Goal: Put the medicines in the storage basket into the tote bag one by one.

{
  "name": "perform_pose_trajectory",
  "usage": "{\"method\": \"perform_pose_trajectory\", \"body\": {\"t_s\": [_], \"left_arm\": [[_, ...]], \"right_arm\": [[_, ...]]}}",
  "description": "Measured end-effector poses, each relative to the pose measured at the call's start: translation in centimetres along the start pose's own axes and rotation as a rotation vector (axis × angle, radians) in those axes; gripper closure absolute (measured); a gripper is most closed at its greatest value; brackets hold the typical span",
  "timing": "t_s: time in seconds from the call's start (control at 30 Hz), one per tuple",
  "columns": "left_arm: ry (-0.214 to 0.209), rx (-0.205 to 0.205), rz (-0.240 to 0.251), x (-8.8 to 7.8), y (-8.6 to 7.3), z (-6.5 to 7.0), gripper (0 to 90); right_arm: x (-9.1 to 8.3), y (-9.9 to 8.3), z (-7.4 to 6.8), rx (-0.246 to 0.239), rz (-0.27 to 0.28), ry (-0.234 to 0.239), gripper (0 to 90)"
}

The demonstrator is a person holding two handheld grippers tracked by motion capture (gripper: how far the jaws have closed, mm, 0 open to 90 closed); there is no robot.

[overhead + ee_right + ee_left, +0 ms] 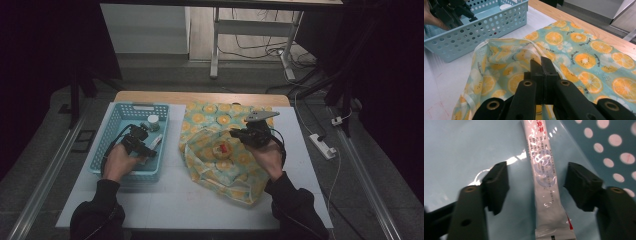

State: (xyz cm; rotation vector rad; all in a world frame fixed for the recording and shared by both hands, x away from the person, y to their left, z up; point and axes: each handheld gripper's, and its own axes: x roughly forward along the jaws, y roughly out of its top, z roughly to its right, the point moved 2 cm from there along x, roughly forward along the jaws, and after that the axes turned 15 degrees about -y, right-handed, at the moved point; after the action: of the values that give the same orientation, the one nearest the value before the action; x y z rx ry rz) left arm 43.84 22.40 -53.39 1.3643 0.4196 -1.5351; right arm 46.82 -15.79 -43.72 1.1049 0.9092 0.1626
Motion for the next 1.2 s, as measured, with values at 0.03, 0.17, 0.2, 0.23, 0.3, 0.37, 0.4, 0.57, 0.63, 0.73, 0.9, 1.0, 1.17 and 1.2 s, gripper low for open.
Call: {"method": "perform_pose_trajectory", "body": {"t_s": [0.03,0.17,0.2,0.23,0.3,0.37,0.4,0.57,0.63,0.73,0.9,1.0,1.17,1.2], "left_arm": [[-0.001,-0.004,0.004,0.0,0.0,0.0,41.0],[-0.003,-0.006,0.011,-0.1,0.0,0.1,51.8],[-0.004,-0.004,0.010,-0.1,0.0,0.1,54.5],[-0.006,-0.004,0.010,-0.1,0.0,0.1,56.6],[-0.011,0.001,0.010,-0.2,0.0,0.2,61.7],[-0.013,0.002,0.009,-0.2,0.0,0.2,67.3],[-0.015,0.000,0.009,-0.2,0.0,0.2,68.1],[-0.012,-0.012,0.007,-0.2,0.1,0.3,70.4],[-0.011,-0.016,0.005,-0.2,0.1,0.3,70.5],[0.001,-0.013,0.004,-0.2,0.2,0.4,70.7],[0.019,-0.018,0.036,-0.8,0.2,0.6,70.9],[0.026,-0.014,0.059,-1.1,0.3,0.7,70.9],[0.011,-0.011,0.121,-2.0,0.2,0.8,71.0],[0.008,-0.011,0.138,-2.2,0.1,0.9,70.9]], "right_arm": [[0.0,0.0,0.0,0.000,0.000,-0.001,90.0],[0.0,0.0,0.0,0.002,0.000,0.000,90.0],[0.0,0.0,0.0,0.002,0.001,-0.001,90.0],[0.0,0.0,0.0,0.001,0.001,-0.001,90.0],[-0.1,0.0,0.0,0.000,0.001,-0.001,90.0],[-0.1,0.0,0.0,0.000,0.001,0.000,90.0],[-0.1,0.0,0.0,0.000,0.001,0.000,90.0],[-0.1,0.0,0.0,-0.003,0.002,-0.001,90.0],[-0.2,0.1,0.0,-0.003,0.002,-0.001,90.0],[-0.2,0.1,0.0,-0.002,0.004,-0.001,90.0],[-0.2,0.0,0.0,-0.003,0.001,0.000,90.0],[-0.2,0.0,0.0,-0.003,0.002,-0.001,90.0],[-0.3,0.1,0.1,0.001,0.003,-0.002,90.0],[-0.3,0.1,0.1,0.000,0.005,-0.002,90.0]]}}
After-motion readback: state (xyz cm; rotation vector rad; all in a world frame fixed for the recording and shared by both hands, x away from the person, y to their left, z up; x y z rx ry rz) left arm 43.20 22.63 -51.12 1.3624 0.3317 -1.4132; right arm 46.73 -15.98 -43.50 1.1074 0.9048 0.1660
